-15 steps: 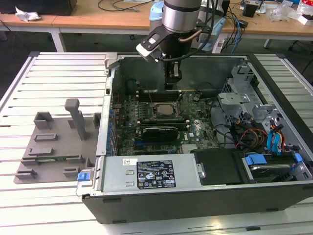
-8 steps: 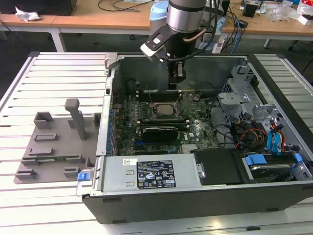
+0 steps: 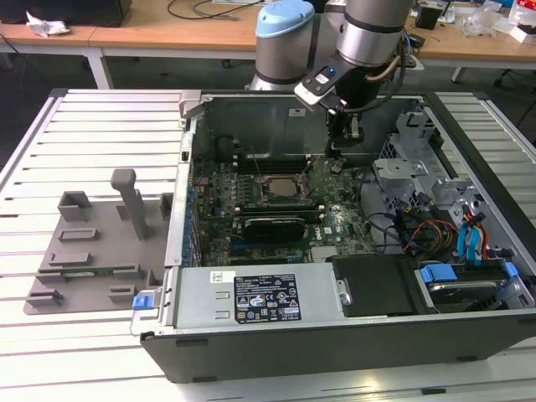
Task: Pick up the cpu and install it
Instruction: 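Close the cpu cover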
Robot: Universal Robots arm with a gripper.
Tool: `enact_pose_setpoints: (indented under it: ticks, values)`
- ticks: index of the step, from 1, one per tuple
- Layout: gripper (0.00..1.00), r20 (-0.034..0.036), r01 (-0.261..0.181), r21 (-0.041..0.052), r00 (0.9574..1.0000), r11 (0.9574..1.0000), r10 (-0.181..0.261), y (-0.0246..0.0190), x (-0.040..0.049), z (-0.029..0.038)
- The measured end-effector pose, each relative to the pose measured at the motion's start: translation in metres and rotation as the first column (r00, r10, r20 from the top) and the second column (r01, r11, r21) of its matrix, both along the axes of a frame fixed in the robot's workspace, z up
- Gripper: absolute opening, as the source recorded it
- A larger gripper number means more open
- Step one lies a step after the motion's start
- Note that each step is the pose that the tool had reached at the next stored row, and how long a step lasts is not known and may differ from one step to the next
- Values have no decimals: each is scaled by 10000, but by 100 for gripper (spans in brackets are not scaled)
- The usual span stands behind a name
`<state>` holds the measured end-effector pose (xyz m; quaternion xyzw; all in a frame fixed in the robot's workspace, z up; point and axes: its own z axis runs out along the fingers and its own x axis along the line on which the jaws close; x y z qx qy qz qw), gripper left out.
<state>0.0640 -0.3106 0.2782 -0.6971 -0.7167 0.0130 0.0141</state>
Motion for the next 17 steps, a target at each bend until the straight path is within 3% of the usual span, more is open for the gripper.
enact_pose_setpoints:
  ticks: [2,4,7,11,13,15,17]
  values:
    - [11,-10,-105,-3,9999,9999,105,5,31,-82]
    - [11,-11,-626,-3,9980,9980,626,5,32,-190]
    - [11,-11,-668,-3,9978,9978,668,6,-1,-196]
    - [11,-10,-668,-5,9978,9978,668,5,-159,-195]
    - [11,-9,-668,-2,9978,9978,668,6,-377,-200]
    - [11,-11,-668,-5,9978,9978,668,5,-596,-365]
    - [11,-10,-669,-3,9978,9978,669,5,-651,-406]
